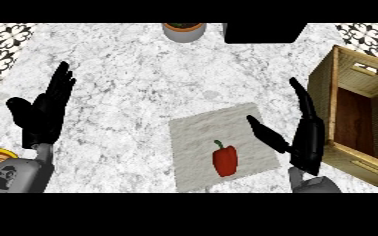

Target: Pick the bell pepper from the placemat and place it in the basket

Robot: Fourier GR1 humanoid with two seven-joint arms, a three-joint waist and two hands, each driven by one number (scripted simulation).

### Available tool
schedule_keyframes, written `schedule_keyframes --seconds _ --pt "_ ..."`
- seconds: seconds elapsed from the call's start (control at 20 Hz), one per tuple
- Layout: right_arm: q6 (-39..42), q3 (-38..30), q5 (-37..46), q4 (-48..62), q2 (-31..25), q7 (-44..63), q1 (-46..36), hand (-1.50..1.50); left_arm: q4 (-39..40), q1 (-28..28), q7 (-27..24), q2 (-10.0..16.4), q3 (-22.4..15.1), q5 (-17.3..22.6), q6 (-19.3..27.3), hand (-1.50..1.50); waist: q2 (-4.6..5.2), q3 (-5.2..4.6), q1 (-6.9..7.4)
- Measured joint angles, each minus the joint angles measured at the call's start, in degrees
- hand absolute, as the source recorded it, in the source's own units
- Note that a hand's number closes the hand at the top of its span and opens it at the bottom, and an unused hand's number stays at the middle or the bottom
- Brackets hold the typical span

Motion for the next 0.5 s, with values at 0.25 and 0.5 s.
schedule_keyframes --seconds 0.25,0.5 --pt "11.9 2.6 7.5 -2.6 -4.7 14.8 2.3 -1.50 0.3 0.3 0.6 0.1 0.4 -0.3 0.5 0.00 -0.37 -0.38 -0.68" --pt "28.2 7.7 8.3 -8.9 -7.6 29.2 3.5 -1.50 0.4 -0.2 1.3 0.7 1.0 0.3 -0.2 0.00 -0.46 -0.41 -0.67"
